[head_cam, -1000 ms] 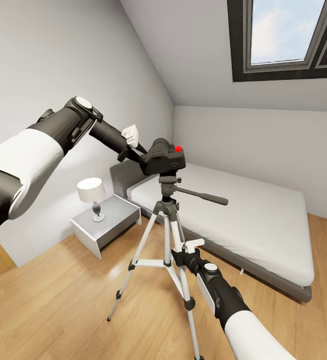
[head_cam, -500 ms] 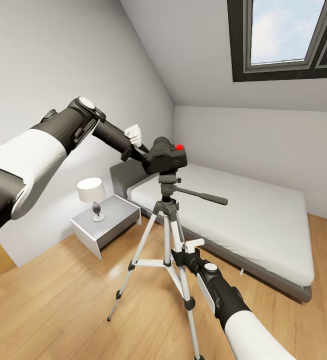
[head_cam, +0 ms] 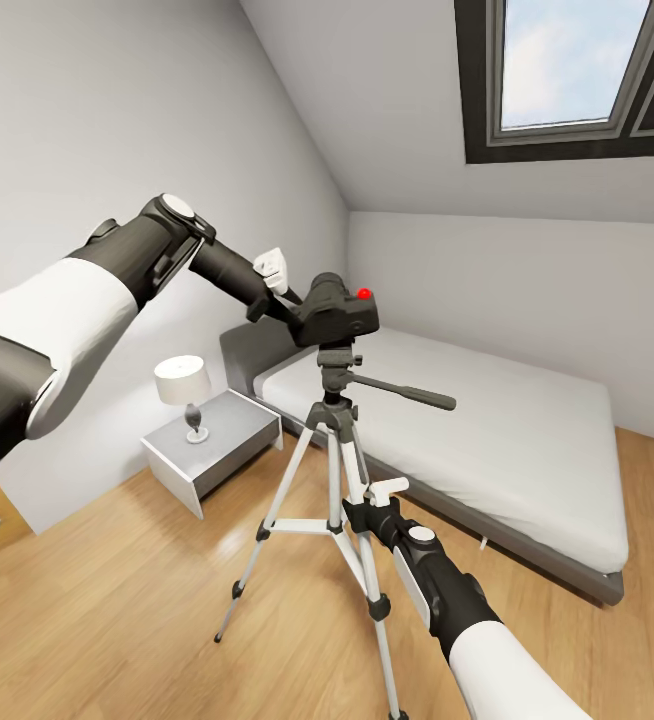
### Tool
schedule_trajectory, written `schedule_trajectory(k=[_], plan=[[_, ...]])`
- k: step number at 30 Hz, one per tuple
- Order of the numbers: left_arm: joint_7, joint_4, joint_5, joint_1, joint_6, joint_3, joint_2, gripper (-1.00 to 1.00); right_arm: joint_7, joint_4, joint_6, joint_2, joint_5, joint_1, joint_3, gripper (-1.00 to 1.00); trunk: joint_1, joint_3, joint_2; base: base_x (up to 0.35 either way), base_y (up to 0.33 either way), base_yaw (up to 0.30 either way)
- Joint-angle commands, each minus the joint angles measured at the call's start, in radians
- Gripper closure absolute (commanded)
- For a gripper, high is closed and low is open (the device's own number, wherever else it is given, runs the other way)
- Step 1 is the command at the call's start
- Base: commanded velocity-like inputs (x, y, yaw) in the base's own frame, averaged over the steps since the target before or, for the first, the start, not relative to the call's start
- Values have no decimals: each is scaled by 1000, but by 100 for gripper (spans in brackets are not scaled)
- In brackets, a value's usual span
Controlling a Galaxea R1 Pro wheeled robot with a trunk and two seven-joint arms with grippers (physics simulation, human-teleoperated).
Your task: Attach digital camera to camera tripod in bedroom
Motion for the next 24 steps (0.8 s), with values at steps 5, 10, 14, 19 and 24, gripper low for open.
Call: schedule_trajectory(k=[5,10,14,19,24], plan=[[-5,-2,-7,-1,6,3,1,100,4,2,5,0,58,0,2,100,0,-2,-1,0,0,0],[-4,-3,-7,-1,3,4,0,100,4,2,5,0,58,0,2,100,0,-2,-1,0,0,0],[-4,-4,-7,-1,2,4,0,100,4,2,5,0,58,0,2,100,0,-2,-1,0,0,0],[-4,-5,-7,-1,1,4,0,100,4,2,5,0,58,0,2,100,0,-2,-1,0,0,0],[-2,-12,-7,-1,1,5,-3,-100,2,2,5,0,58,0,2,100,0,-2,-1,0,0,0]])
